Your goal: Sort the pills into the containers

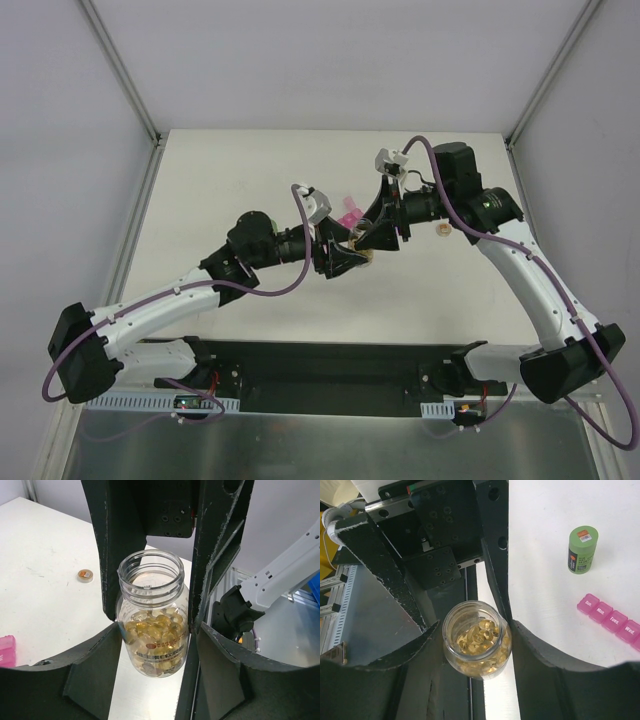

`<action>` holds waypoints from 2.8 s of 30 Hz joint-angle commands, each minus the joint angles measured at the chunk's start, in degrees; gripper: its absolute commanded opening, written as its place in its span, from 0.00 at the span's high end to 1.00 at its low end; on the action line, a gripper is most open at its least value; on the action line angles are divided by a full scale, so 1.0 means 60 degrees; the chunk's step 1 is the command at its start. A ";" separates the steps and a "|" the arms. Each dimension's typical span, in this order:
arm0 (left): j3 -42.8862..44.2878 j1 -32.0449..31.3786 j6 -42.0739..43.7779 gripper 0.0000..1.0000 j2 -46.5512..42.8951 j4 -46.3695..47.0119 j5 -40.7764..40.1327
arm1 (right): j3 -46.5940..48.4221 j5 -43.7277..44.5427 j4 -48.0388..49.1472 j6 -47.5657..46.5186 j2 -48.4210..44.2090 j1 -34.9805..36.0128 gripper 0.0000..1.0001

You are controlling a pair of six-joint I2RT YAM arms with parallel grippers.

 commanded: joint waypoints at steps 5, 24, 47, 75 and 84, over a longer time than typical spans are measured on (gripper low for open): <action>0.0516 -0.0087 -0.0237 0.60 0.0271 0.0685 0.0379 | 0.0328 -0.0023 0.0170 -0.0178 -0.0007 0.0047 0.69; 0.0194 -0.0073 -0.0604 1.00 -0.0110 0.1124 0.0555 | 0.0343 -0.0301 0.0302 0.0115 -0.0066 0.0048 0.43; -0.0275 -0.0073 -0.0677 1.00 -0.0154 0.1505 0.0424 | 0.0124 -0.0521 0.1560 0.1608 -0.0241 -0.0202 0.54; -0.0479 0.0468 -0.0091 0.13 -0.1251 -0.0602 -0.0381 | -0.2098 0.2450 0.2043 -0.1859 -0.0387 -0.0963 0.69; -0.1300 0.1070 -0.0134 0.11 -0.2687 -0.1483 -0.1114 | -0.5120 0.4195 0.6892 -0.1863 -0.0040 -0.0978 0.68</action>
